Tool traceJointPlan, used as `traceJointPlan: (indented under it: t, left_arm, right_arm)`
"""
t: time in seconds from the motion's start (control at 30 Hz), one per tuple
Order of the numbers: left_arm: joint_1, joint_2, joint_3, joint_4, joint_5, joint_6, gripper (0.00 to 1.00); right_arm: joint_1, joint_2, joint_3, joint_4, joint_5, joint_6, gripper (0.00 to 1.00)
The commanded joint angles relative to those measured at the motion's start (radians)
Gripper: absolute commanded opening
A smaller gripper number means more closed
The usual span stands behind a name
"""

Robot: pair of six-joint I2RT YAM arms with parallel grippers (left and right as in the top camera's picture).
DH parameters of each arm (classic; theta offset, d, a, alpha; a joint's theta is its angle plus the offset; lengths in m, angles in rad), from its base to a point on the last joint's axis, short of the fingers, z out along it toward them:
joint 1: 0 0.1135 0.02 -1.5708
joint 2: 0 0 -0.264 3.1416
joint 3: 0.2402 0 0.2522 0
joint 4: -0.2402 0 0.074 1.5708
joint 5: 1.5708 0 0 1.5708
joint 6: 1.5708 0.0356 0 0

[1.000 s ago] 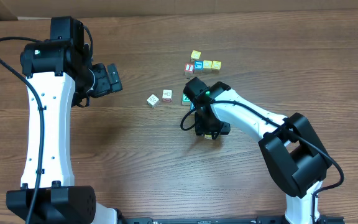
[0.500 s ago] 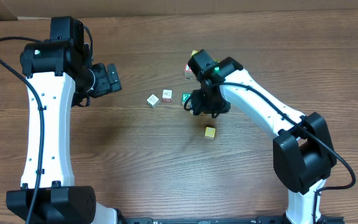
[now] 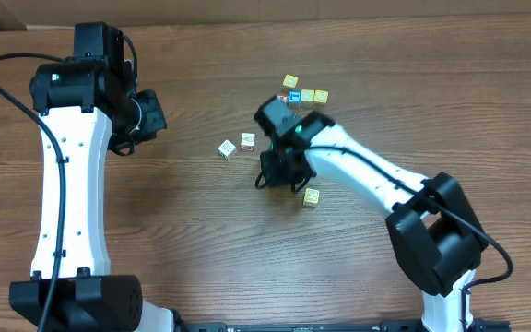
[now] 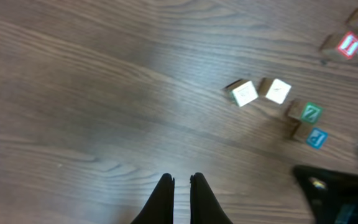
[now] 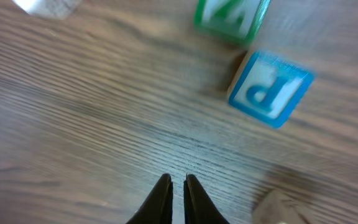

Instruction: Flip 5 blocks

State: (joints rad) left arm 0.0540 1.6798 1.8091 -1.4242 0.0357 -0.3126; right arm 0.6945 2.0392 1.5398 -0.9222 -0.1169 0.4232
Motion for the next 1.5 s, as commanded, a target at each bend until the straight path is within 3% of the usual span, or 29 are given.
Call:
traceJointPlan:
  t: [0.0,0.33,0.83,1.03,1.47]
  left_arm:
    - [-0.016,0.036,-0.003,0.016,0.067,-0.002,0.04]
    - [-0.123,0.232,-0.003,0.042,0.069,0.002,0.04]
    - [-0.146,0.508,-0.003,0.282,0.192,0.021,0.04]
    - [-0.153,0.600,-0.003,0.308,0.234,0.021,0.04]
    - [-0.230,0.642,-0.003,0.309,0.485,0.069,0.04]
  right_arm:
    - [-0.003,-0.011,-0.081,0.077,0.061,0.053,0.10]
    - [-0.006,-0.011,-0.140,0.298,0.085,0.053,0.10]
    - [-0.007,0.006,-0.140,0.214,0.125,0.108,0.08]
    - [-0.007,0.014,-0.140,0.238,0.206,0.108,0.09]
    - [-0.043,0.061,-0.136,0.412,0.202,0.109,0.23]
